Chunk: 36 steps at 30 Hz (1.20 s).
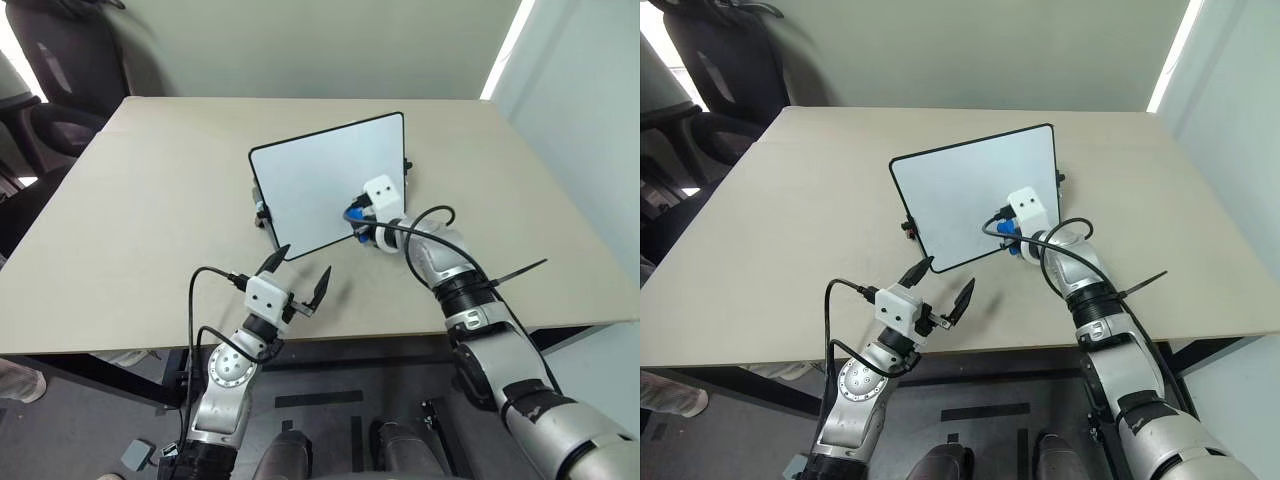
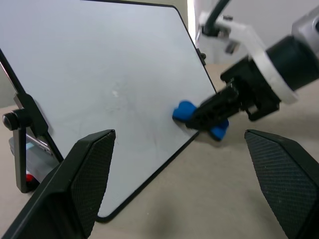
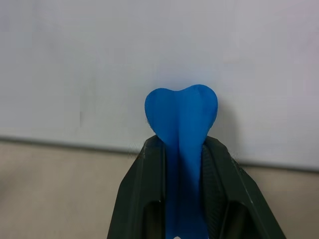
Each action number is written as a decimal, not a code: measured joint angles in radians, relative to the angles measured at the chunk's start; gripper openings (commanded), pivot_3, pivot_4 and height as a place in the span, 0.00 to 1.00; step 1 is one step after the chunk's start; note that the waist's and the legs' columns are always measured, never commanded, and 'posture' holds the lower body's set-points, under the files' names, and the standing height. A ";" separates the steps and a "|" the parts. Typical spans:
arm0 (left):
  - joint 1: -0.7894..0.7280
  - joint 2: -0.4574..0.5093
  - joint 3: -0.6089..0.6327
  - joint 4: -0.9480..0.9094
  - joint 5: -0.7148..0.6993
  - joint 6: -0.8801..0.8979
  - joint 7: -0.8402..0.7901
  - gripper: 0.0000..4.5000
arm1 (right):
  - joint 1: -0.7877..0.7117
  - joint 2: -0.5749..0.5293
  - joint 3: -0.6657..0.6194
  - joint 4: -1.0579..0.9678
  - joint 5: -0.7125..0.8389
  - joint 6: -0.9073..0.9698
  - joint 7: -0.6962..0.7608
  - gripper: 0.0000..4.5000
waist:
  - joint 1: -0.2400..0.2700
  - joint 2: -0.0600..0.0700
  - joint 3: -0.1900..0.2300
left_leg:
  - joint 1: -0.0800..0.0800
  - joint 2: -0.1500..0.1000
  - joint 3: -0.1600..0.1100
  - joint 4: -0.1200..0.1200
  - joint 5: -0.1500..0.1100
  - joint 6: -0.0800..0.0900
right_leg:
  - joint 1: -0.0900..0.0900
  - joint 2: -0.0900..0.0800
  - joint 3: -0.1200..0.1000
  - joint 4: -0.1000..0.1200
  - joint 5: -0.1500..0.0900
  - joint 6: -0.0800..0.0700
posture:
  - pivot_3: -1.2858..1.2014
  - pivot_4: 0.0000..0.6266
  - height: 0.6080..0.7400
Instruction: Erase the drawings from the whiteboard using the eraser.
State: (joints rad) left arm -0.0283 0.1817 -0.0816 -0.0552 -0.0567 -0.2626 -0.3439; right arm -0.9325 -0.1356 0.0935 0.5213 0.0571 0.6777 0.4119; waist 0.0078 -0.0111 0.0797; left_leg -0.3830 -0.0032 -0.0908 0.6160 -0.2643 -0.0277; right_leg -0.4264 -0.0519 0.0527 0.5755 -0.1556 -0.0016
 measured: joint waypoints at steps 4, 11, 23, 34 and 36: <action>-0.016 -0.001 -0.001 0.023 0.000 0.000 -0.001 1.00 | 0.020 -0.046 -0.046 -0.205 0.025 0.064 -0.004 0.19 | 0.005 -0.001 0.000 | 0.000 0.000 0.000 0.000 0.001 0.003 | 0.001 0.000 -0.002 0.000 0.000 0.000 | 0.52 0.24 1.00; -0.025 -0.001 0.001 0.044 0.000 -0.004 0.001 1.00 | 0.151 -0.171 -0.145 -0.382 0.031 0.260 -0.052 0.19 | 0.017 0.001 0.000 | 0.000 -0.001 0.001 0.013 -0.002 0.008 | 0.006 0.000 -0.002 -0.001 -0.001 -0.001 | 0.52 0.24 1.00; -0.014 -0.006 -0.011 0.044 0.001 -0.007 0.000 1.00 | 0.297 -0.196 -0.162 -0.461 0.037 0.356 -0.085 0.42 | 0.010 0.002 0.000 | 0.004 0.001 0.005 0.013 -0.005 0.015 | 0.007 0.000 0.002 -0.003 0.000 0.027 | 0.52 0.24 1.00; -0.012 -0.002 -0.009 0.042 0.001 -0.012 -0.002 1.00 | 0.409 -0.207 -0.167 -0.660 0.067 0.287 -0.079 0.94 | 0.013 0.002 0.000 | 0.002 0.000 0.006 0.013 -0.004 0.017 | 0.006 0.000 0.002 -0.004 -0.001 0.027 | 0.52 0.24 1.00; -0.013 -0.004 -0.010 0.042 0.000 -0.015 -0.003 1.00 | 0.482 -0.187 -0.183 -0.753 0.097 0.236 -0.070 0.94 | 0.014 0.001 -0.001 | 0.002 0.000 0.005 0.013 -0.005 0.016 | 0.007 0.000 0.002 -0.004 -0.003 0.029 | 0.52 0.24 1.00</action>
State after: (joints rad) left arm -0.0417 0.1773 -0.0917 -0.0128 -0.0567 -0.2772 -0.3468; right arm -0.4503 -0.3222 -0.0897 -0.2313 0.1539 0.9134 0.3423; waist 0.0219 -0.0105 0.0787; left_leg -0.3807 -0.0032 -0.0853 0.6288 -0.2692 -0.0119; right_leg -0.4194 -0.0514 0.0548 0.5711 -0.1590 0.0273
